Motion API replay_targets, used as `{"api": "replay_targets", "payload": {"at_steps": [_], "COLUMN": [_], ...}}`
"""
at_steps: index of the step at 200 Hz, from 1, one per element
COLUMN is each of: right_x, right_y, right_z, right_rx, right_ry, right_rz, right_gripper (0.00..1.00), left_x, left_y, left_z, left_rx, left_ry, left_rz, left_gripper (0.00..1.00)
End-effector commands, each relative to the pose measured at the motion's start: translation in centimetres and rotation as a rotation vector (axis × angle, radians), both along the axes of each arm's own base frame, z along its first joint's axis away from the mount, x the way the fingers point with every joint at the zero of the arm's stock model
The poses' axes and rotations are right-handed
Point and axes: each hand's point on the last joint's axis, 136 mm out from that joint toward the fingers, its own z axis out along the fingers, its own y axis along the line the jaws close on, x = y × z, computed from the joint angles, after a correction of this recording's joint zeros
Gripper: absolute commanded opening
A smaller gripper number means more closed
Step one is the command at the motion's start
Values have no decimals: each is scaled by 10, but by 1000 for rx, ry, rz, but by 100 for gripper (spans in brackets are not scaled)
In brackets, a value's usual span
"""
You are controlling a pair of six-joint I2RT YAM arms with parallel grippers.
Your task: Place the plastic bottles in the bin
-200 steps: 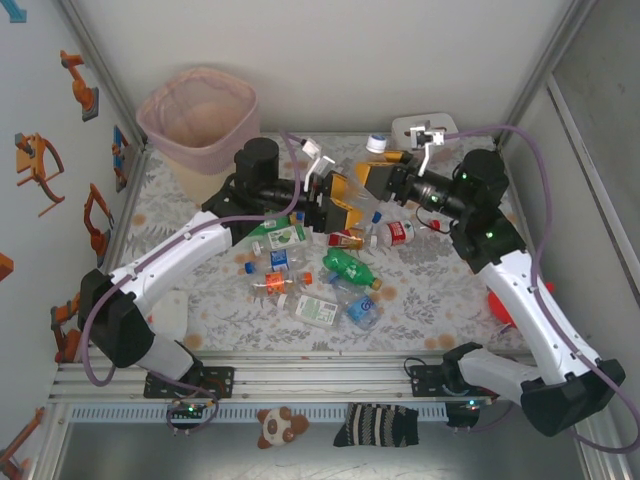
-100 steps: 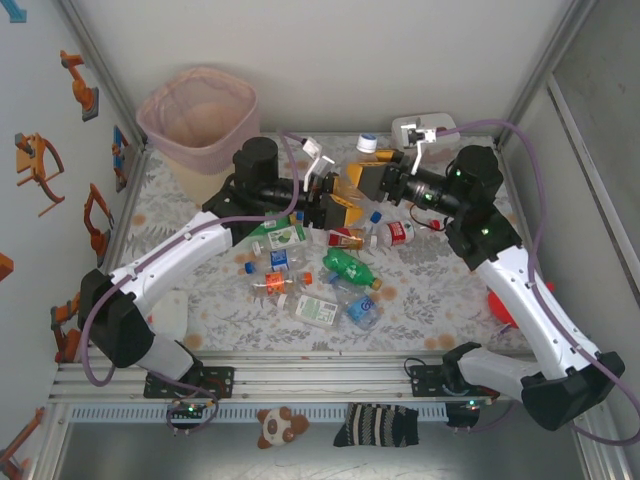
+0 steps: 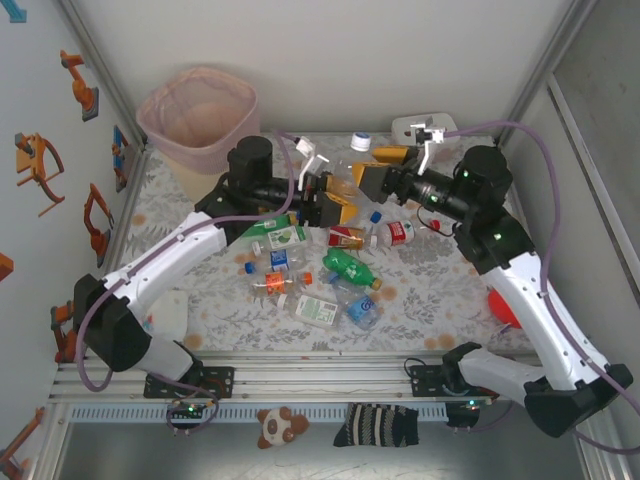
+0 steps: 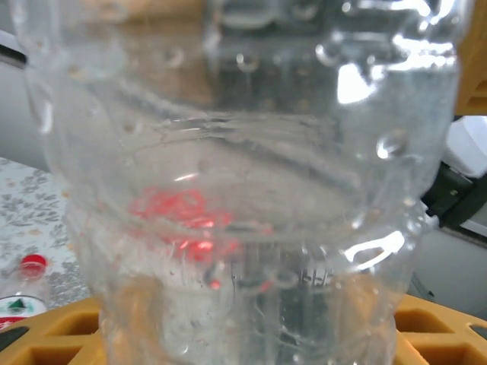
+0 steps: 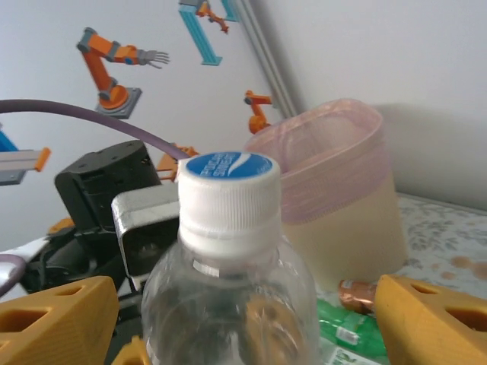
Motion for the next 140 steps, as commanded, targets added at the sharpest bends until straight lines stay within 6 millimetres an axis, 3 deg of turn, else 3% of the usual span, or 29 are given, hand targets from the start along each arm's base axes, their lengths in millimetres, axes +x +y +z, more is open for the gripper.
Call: {"api": "replay_targets", "payload": {"at_steps": [1, 24, 63, 103, 140], "right_x": [1, 3, 6, 9, 11], "right_y": [-21, -29, -35, -37, -38], "right_z": [10, 8, 5, 4, 4], "right_rx": [-51, -82, -101, -106, -112], "right_ry": [-50, -51, -39, -38, -40], "right_rz": [-131, -184, -221, -244, -251], "right_gripper": [86, 86, 86, 86, 86], "left_x": [16, 53, 108, 163, 215], "left_y": [19, 43, 93, 164, 231], "left_z": [20, 19, 34, 56, 56], "left_rx": [2, 64, 148, 109, 61], "left_ry": [-74, -53, -36, 81, 263], "left_rz": [121, 308, 619, 927, 1177], "left_gripper": [55, 53, 53, 53, 50]}}
